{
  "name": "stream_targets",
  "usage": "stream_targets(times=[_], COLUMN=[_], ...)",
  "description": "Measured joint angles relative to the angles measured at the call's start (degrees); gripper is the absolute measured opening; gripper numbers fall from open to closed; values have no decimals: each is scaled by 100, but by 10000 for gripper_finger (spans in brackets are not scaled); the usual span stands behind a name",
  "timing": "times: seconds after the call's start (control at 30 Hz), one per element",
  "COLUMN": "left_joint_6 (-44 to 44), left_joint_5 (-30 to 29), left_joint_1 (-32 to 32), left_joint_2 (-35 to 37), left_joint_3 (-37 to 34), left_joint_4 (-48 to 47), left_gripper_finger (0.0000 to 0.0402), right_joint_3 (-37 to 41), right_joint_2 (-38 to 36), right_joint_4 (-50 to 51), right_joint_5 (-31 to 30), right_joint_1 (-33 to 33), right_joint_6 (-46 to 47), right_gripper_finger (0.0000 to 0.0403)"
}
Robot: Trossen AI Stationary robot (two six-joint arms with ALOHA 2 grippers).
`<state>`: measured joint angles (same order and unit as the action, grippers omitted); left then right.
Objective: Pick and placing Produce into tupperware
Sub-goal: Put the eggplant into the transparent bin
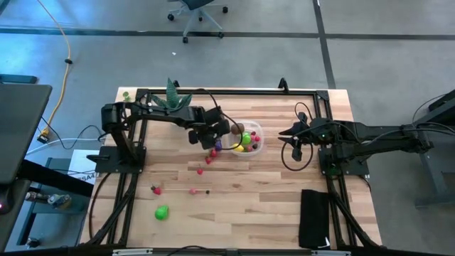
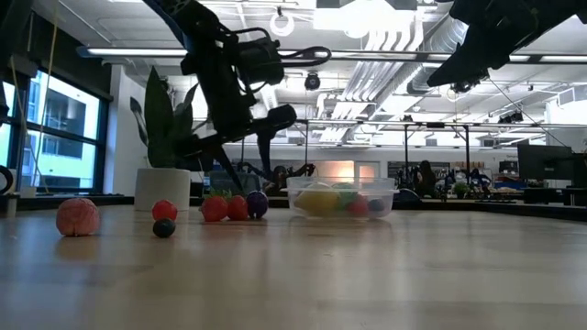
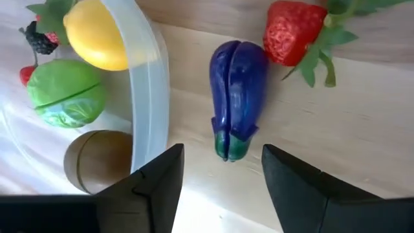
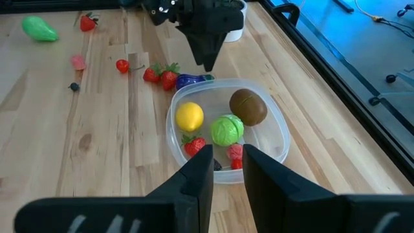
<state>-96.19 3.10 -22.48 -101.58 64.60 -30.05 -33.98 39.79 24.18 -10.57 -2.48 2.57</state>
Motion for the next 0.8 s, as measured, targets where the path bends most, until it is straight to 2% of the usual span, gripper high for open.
stream_targets(times=[0.43,0.8], left_joint_6=[-65,-246], left_joint_5=[61,-70], left_joint_1=[102,151], left_joint_2=[0,-323], left_joint_3=[0,31], left_joint_4=[-62,-136], left_gripper_finger=[267,273], right_joint_3=[0,0], right_joint_2=[0,-1], right_joint_4=[0,0], right_joint_5=[-1,-2], right_joint_1=[0,0], right_joint_6=[0,0], right_gripper_finger=[73,73])
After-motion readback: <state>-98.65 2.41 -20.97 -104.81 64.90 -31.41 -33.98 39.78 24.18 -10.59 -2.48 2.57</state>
